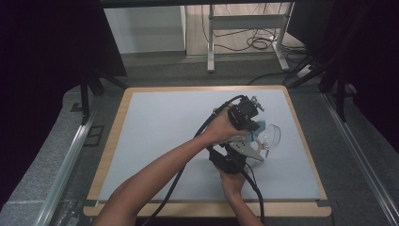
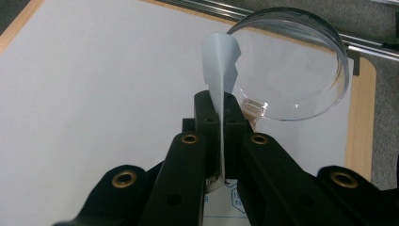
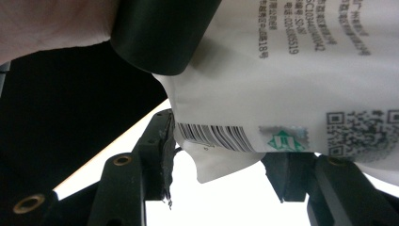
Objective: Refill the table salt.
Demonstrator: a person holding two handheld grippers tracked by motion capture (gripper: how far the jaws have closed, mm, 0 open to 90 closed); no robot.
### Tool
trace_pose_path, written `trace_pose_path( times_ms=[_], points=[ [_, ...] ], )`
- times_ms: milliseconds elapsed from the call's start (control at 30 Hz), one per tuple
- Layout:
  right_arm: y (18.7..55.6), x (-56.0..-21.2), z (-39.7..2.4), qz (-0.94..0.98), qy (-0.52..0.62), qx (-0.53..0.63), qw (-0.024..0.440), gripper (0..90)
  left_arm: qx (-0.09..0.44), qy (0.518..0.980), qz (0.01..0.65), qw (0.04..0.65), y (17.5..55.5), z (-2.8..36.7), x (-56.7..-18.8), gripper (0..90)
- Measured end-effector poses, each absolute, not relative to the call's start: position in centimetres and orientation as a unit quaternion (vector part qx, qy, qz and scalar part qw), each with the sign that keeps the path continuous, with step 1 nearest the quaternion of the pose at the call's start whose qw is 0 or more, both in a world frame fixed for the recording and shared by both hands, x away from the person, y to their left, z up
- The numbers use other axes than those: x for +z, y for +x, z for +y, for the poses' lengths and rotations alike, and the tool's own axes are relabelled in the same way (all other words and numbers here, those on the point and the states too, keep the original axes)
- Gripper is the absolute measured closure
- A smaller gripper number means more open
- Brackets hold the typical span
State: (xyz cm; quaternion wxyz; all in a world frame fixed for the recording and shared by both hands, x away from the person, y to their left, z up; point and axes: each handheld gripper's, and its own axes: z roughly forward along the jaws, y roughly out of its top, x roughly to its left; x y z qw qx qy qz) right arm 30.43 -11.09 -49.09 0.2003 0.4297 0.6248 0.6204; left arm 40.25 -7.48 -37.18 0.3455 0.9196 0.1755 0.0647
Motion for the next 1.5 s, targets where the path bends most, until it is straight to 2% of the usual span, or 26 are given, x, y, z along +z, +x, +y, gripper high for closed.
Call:
trace_pose_path(
  times_ms=[1500],
  points=[
    [30.66, -48.93, -10.75, 0.622, 0.431, 0.623, 0.198, 50.5, 0.064, 0.922, 0.177, 0.339, 40.53, -7.36, -37.51, 89.9]
  ],
)
